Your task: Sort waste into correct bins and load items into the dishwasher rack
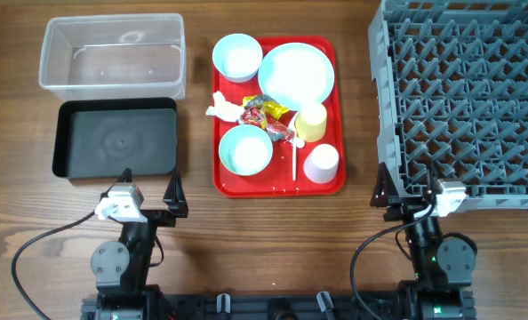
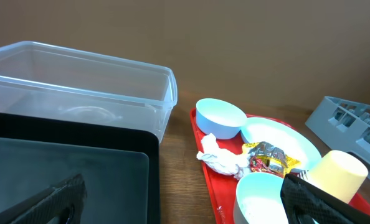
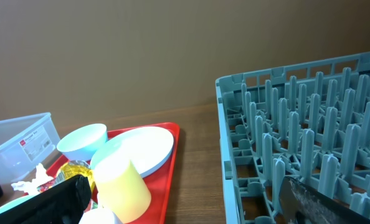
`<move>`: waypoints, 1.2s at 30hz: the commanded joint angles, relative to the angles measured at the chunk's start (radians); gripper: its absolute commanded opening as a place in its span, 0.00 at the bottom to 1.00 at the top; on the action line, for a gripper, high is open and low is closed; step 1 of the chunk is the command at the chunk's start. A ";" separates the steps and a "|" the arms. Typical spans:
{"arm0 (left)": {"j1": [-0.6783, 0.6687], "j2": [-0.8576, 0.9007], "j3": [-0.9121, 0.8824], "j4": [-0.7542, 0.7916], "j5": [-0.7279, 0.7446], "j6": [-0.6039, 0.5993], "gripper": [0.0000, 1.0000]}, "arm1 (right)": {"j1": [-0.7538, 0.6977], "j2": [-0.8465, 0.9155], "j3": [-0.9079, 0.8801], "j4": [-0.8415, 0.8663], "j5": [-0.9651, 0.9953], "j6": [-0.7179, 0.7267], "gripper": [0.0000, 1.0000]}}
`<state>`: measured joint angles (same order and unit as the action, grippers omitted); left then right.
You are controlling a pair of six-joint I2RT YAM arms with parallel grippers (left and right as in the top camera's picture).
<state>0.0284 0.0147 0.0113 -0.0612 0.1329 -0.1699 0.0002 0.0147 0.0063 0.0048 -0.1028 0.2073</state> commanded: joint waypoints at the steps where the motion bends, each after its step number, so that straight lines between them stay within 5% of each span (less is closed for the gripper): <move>1: 0.007 -0.007 -0.006 -0.003 0.012 0.002 1.00 | -0.001 -0.005 -0.001 0.000 0.025 0.002 1.00; 24: 0.007 -0.002 0.014 -0.027 0.088 0.002 1.00 | -0.001 -0.005 -0.001 0.010 0.035 0.004 1.00; 30: 0.007 0.151 0.219 -0.179 0.088 0.006 1.00 | -0.001 -0.005 -0.001 0.010 0.035 0.002 1.00; 36: 0.006 0.545 0.594 -0.339 0.145 0.006 1.00 | -0.001 -0.005 -0.001 0.010 0.035 0.003 1.00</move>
<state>0.0284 0.3759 0.4217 -0.3447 0.2203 -0.1696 0.0002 0.0158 0.0063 0.0093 -0.0841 0.2073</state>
